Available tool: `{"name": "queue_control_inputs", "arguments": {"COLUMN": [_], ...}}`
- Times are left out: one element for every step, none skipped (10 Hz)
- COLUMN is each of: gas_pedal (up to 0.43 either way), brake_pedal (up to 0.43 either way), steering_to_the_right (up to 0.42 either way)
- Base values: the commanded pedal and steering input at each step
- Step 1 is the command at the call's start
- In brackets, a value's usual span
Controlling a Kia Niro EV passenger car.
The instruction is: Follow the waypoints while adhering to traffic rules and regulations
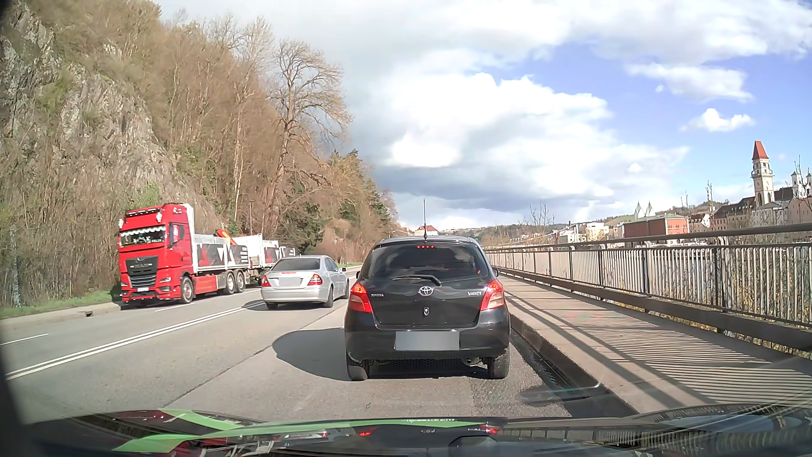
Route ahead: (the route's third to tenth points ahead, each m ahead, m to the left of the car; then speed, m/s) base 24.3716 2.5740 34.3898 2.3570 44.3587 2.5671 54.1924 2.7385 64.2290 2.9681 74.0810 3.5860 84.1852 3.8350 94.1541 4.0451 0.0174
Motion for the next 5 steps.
{"name": "queue_control_inputs", "arguments": {"gas_pedal": [0.000,0.000,0.000,0.000,0.000], "brake_pedal": [0.360,0.372,0.372,0.378,0.384], "steering_to_the_right": [-0.010,-0.010,-0.010,-0.010,-0.010]}}
